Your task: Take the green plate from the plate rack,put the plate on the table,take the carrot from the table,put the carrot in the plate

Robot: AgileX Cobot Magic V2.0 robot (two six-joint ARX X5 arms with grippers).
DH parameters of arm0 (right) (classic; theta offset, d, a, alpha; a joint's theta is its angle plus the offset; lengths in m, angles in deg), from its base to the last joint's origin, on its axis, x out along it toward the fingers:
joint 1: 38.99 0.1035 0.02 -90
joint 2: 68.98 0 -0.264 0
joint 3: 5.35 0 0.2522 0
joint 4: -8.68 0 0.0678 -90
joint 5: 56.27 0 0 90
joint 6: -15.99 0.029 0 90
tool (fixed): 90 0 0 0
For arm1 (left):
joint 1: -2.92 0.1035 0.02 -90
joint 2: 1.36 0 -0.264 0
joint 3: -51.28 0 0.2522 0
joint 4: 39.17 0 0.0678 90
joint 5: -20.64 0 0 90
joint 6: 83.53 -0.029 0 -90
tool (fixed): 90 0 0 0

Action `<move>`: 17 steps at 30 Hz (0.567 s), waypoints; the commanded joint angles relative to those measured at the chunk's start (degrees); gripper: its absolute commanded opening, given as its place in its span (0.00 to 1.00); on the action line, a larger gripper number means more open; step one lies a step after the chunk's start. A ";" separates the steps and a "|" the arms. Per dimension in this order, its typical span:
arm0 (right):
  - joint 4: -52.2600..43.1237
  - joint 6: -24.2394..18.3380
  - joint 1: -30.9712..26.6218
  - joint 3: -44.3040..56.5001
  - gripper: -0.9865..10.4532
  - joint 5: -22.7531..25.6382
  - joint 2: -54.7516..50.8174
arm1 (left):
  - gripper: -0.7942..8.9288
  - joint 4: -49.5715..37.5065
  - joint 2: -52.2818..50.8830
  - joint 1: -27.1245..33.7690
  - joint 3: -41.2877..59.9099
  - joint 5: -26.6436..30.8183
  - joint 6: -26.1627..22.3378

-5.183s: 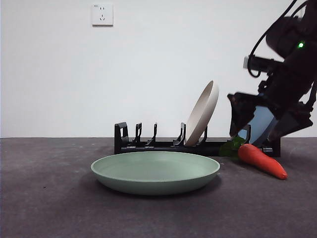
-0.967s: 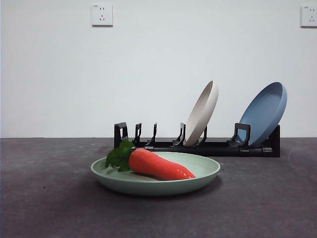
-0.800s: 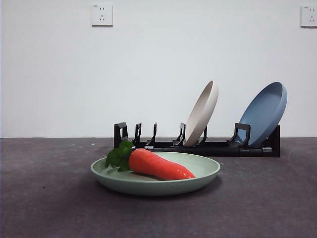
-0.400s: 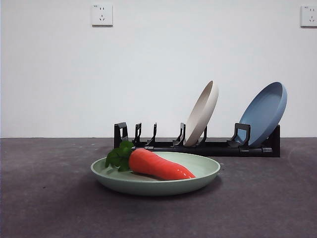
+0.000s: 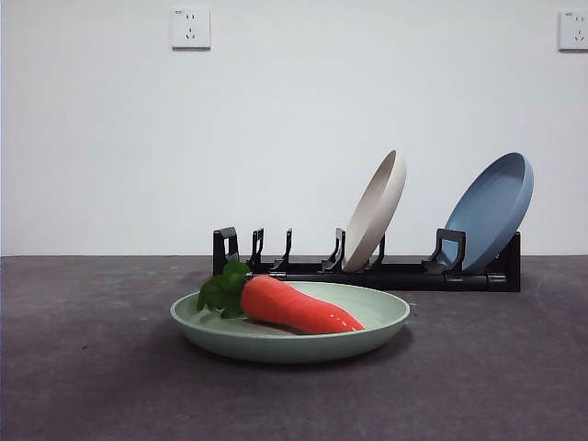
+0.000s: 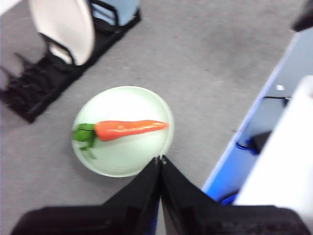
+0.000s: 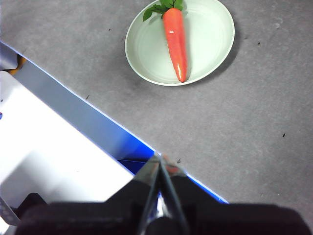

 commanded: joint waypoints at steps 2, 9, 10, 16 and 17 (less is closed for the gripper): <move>-0.28 0.33 0.07 0.26 0.09 0.07 -0.09 | 0.08 -10.08 -0.50 9.01 0.22 -1.38 -10.88; -0.28 0.33 0.07 0.26 0.09 0.09 -0.09 | 0.08 -34.47 -5.46 29.86 3.91 -20.00 -17.18; -0.28 0.33 0.07 0.26 0.09 0.09 -0.09 | 0.08 -37.83 -6.62 32.70 5.38 -22.60 -17.22; -0.28 0.33 0.07 0.26 0.09 0.07 -0.09 | 0.08 -51.60 -17.25 47.36 18.62 -28.65 -17.22; -0.28 0.33 0.07 0.26 0.09 0.07 -0.09 | 0.08 -52.65 -19.85 49.48 21.70 -28.39 -17.22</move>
